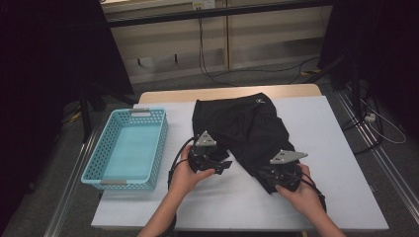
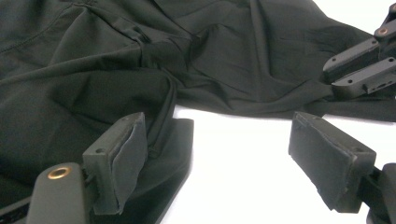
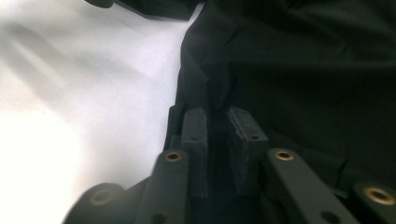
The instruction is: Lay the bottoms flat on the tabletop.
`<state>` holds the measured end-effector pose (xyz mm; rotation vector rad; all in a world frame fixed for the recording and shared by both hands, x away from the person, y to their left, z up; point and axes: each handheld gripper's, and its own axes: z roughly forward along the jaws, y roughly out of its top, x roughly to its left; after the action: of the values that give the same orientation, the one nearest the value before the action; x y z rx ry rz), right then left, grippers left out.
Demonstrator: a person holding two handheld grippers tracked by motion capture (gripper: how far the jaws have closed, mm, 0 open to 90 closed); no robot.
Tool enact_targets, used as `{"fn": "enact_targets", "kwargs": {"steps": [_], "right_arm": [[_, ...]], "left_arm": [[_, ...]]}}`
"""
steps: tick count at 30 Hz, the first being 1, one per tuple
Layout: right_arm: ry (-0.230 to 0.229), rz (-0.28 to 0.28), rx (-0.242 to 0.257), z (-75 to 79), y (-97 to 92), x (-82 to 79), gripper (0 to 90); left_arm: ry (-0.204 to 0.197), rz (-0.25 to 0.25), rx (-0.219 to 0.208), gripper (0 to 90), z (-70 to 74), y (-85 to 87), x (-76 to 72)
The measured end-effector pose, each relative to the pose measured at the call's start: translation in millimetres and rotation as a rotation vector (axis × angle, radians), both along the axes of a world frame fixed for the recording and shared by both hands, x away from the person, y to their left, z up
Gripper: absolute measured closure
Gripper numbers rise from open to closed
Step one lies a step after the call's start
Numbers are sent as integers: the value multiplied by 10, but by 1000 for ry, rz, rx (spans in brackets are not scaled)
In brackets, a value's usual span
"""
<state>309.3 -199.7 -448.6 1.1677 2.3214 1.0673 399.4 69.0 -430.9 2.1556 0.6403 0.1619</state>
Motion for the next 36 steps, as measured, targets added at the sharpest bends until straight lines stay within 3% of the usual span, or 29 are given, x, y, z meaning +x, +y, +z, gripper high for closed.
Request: {"fn": "enact_targets", "kwargs": {"steps": [4,6,11,18,20,23,27,29,32,36], "right_arm": [[-25,31,17,85,55,-62,785],[-15,74,17,99,98,-99,814],[25,150,-89,-35,224,-144,854],[32,132,-46,-59,215,-106,867],[57,127,-30,-44,213,-105,895],[97,149,41,-23,248,-139,899],[90,212,36,31,394,-241,898],[78,225,15,27,437,-267,866],[71,211,26,28,392,-251,699],[37,105,89,131,110,-195,614]], "left_arm": [[-2,-1,2,198,17,4,0],[-4,0,2,198,23,4,-1],[-4,0,2,198,22,2,-7],[-4,-3,5,198,15,-3,-12],[-5,-1,-2,198,21,-2,-12],[-8,0,-5,198,39,10,-8],[-6,5,-5,198,35,21,-1],[-7,4,-2,198,30,19,-4],[-7,0,-1,198,44,19,-13],[-7,2,-6,198,48,25,-12]]}}
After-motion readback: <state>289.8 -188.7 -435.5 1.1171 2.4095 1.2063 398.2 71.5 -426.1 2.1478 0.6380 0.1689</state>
